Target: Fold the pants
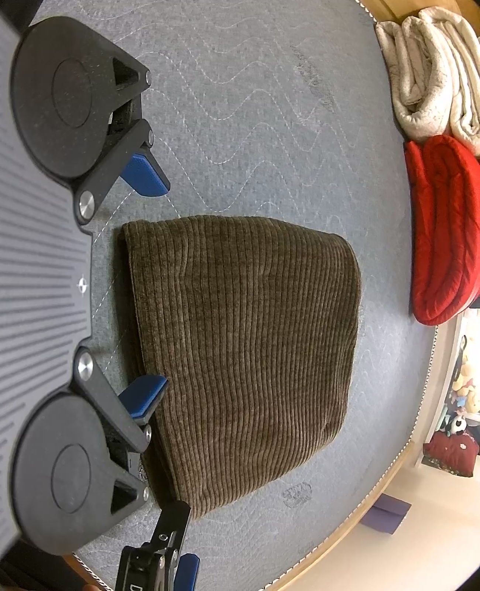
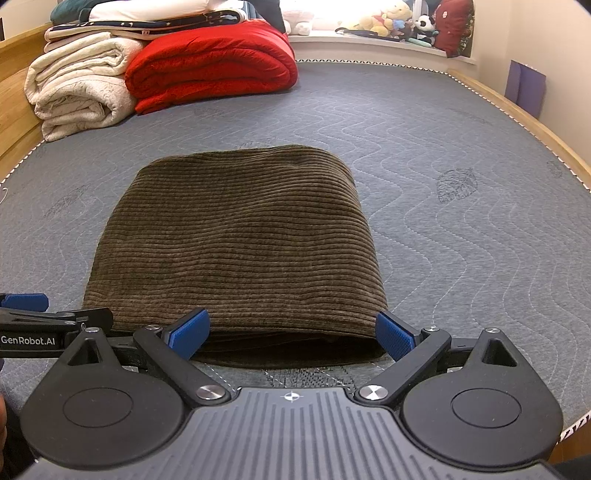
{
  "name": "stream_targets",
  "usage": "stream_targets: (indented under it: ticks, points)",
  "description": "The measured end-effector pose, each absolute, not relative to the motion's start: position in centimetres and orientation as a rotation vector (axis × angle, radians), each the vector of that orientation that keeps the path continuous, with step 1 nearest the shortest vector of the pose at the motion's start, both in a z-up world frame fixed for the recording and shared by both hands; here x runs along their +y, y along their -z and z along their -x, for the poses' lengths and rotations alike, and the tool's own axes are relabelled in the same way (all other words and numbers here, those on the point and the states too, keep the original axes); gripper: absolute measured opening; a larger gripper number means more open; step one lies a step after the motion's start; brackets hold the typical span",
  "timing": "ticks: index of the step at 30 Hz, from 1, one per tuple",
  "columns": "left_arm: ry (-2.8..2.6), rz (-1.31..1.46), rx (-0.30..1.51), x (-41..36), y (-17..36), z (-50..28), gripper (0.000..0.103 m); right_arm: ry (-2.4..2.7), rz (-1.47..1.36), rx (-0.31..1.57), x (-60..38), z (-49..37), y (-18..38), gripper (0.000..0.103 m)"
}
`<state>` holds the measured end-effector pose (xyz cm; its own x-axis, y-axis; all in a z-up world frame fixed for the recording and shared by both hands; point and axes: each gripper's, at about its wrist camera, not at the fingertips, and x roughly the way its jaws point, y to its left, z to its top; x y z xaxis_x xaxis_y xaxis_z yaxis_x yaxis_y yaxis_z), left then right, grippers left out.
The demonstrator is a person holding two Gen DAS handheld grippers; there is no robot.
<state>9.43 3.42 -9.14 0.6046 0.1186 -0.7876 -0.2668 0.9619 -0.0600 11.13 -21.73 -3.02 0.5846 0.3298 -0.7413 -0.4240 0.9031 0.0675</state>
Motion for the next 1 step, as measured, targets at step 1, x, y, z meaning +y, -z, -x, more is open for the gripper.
stream_targets:
  ticks: [1]
  points:
    - [-0.224,0.179,0.896,3.45,9.16,-9.45,0.103,-0.441,0.121,0.838,-21.72,-11.12,3.02,0.097]
